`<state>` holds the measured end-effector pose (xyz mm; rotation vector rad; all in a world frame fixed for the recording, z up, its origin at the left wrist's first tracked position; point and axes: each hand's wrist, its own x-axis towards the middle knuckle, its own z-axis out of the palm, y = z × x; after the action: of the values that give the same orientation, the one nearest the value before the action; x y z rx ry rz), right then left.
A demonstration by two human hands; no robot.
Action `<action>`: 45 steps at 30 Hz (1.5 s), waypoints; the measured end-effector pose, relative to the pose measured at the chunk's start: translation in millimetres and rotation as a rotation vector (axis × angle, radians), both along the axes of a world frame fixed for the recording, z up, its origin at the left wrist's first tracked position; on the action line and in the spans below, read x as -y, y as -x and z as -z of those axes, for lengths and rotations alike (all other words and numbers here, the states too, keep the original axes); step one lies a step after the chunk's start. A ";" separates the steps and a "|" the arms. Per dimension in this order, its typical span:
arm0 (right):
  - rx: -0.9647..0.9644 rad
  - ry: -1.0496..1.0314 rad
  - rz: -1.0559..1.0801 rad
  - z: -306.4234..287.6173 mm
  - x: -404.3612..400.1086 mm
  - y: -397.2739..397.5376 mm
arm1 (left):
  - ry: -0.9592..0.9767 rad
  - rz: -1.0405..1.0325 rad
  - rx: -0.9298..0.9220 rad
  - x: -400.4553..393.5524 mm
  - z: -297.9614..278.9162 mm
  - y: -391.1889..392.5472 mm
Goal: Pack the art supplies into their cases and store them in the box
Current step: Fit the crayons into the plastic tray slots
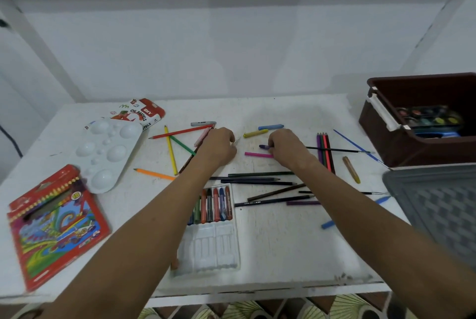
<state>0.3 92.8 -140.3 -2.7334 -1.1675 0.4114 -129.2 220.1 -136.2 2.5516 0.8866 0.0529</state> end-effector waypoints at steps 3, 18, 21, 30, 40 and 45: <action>0.018 -0.030 -0.009 4.2 1.4 1.9 | 0.014 -0.016 0.090 6.8 -7.9 11.3; -0.463 -0.469 -0.168 -23.3 38.4 176.4 | 0.206 -0.300 0.181 53.5 -22.8 185.7; -0.521 -0.437 -0.156 -15.7 44.7 201.5 | 0.258 -0.311 0.174 65.8 -18.0 210.0; -0.508 -0.494 -0.062 -2.4 55.7 242.1 | 0.354 -0.297 0.162 84.4 -2.0 241.8; -0.444 -0.417 -0.248 -1.6 59.5 239.4 | 0.364 -0.239 0.170 81.3 -0.1 241.0; -0.471 -0.435 -0.260 -2.3 56.5 242.2 | 0.351 -0.243 0.171 80.6 2.3 240.6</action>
<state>-241.9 36.3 -138.0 -1.9823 -1.2900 0.6916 -369.7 139.5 -138.4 2.0754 1.0325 0.1706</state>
